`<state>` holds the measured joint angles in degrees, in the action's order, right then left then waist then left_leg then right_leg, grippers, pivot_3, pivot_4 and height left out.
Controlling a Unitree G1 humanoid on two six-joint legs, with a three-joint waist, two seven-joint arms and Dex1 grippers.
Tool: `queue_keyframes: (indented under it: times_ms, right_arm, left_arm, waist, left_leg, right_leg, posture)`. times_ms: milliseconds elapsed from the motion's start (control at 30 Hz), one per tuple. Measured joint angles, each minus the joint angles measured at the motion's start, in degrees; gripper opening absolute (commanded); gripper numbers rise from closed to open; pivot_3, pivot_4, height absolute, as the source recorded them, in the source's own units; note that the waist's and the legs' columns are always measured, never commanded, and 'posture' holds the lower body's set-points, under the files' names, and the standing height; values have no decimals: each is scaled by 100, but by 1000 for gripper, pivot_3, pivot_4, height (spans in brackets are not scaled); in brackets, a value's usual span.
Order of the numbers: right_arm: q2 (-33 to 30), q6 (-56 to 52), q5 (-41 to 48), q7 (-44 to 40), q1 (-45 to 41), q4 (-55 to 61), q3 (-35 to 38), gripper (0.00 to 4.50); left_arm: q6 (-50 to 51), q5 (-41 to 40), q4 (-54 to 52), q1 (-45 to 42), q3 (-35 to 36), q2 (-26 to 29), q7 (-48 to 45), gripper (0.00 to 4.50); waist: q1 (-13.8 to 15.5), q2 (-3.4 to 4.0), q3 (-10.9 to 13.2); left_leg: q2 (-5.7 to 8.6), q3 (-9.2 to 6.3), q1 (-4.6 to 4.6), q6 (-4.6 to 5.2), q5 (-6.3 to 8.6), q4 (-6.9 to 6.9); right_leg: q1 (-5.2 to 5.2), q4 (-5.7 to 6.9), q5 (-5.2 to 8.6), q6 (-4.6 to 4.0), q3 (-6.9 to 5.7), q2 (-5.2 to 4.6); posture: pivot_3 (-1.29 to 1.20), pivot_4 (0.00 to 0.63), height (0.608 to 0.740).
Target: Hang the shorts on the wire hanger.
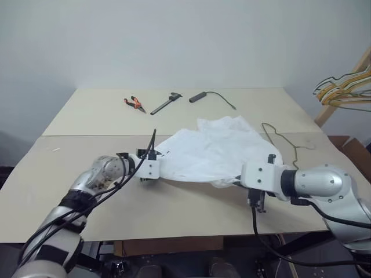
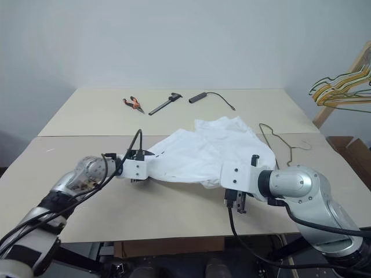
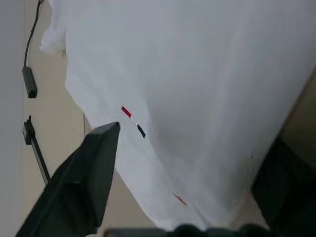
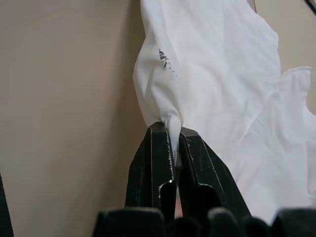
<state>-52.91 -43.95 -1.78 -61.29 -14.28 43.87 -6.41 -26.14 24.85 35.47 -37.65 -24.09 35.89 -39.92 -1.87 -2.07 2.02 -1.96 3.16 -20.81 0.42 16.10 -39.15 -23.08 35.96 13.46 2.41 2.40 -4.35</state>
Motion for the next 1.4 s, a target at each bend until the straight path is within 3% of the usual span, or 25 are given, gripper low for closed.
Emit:
queue_keyframes:
  times_ms: [300, 500, 700, 833, 1067, 1200, 1300, 1400]
  right_arm:
    - [-218, 16, 77, 428, 238, -50, 106, 0]
    - [-124, 585, -254, 944, 355, -321, -447, 0]
    - [225, 1505, -811, 1363, 81, -901, -1221, 0]
    - [475, 2313, -1030, 1490, -252, -1332, -1617, 0]
    - [483, 4123, -1334, 1543, -521, -2438, -2007, 0]
    - [418, 5242, -1793, 1763, -983, -3320, -2193, 0]
    - [392, 5837, -2271, 2011, -1311, -3906, -2279, 0]
    - [341, 5959, -2768, 2186, -1464, -4246, -2310, 0]
  left_arm:
    - [-202, 576, 1995, -928, -180, -404, 1027, 29]
    - [-205, 657, 2599, -1502, -159, -354, 1481, 29]
    - [-629, 599, 2473, -1491, -95, 406, 1399, 29]
    - [-863, 137, 1517, -743, 315, 1400, 958, 29]
    - [125, -1095, -1681, 2407, 1574, 2714, 70, 29]
    - [1218, -1451, -3617, 4114, 2733, 2894, -162, 29]
    - [2231, -1582, -5192, 5201, 3537, 2665, -407, 29]
    - [3207, -1708, -6529, 5710, 3737, 2332, -624, 29]
  waist:
    - [-286, -5, -2]
    - [-382, -8, -3]
    - [-476, -8, -2]
    - [-499, -8, -2]
    - [-233, -11, -1]
    - [-51, -10, 1]
    - [45, -10, 4]
    - [117, -9, 5]
  left_leg:
    - [1, -6, -32, 2, 1, -1]
    - [3, -7, -32, 2, 2, -1]
    - [0, -8, -34, 2, 1, 0]
    - [0, -5, -33, 2, 2, 6]
    - [-8, 9, -69, 3, 2, 1]
    - [-9, 22, -47, 3, 2, 0]
    - [-9, 30, -36, 2, 1, 0]
    - [-9, 30, -37, 3, 2, 0]
  right_leg:
    - [-27, -2, -3, 6, 1, 0]
    - [-28, -2, -3, 8, 2, -2]
    - [-41, 9, -4, 6, 6, 2]
    - [-47, 15, -4, 7, 9, -3]
    - [-101, 35, -9, 2, 13, -11]
    - [-92, 52, -7, -3, 17, -10]
    - [-93, 69, 2, -13, 22, -8]
    - [-94, 72, 6, -17, 23, -5]
  posture:
    - [-171, 0, 740]
    - [-148, 0, 740]
    - [-77, 0, 740]
    - [-24, 0, 740]
    - [24, 12, 740]
    - [32, 19, 740]
    - [32, 27, 740]
    - [30, 31, 740]
